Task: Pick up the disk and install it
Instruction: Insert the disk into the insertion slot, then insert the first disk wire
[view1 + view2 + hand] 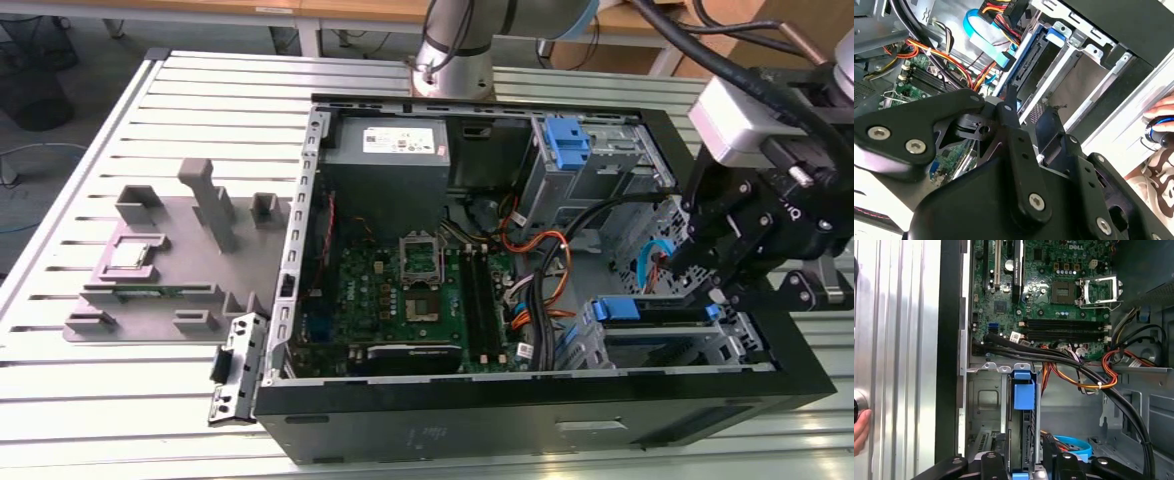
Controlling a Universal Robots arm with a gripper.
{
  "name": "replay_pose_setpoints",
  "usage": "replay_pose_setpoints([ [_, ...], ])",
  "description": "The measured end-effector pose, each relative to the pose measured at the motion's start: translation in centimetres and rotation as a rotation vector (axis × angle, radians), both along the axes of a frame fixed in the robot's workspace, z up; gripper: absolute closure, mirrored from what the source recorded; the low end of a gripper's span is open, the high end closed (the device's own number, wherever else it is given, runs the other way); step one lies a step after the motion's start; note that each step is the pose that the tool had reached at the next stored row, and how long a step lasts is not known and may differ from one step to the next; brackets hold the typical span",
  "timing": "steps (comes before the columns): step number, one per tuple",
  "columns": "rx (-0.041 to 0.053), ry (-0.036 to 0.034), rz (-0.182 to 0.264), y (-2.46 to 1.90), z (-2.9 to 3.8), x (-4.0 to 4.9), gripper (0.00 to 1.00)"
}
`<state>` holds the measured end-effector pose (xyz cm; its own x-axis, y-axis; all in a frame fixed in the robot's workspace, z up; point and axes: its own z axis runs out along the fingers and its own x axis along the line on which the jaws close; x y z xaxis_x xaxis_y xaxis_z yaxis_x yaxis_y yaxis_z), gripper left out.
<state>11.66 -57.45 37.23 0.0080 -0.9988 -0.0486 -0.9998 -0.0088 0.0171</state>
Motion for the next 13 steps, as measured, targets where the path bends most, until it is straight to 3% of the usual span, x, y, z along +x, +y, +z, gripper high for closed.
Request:
replay_pose_setpoints([
  [2,0.0006,-0.0026,0.0,0.05,-0.28,-0.06,0.58],
  [7,0.0008,-0.0027,-0.001,0.72,-0.66,-0.07,0.58],
  [13,0.0007,-0.0028,-0.002,0.77,-0.87,-0.07,0.58],
])
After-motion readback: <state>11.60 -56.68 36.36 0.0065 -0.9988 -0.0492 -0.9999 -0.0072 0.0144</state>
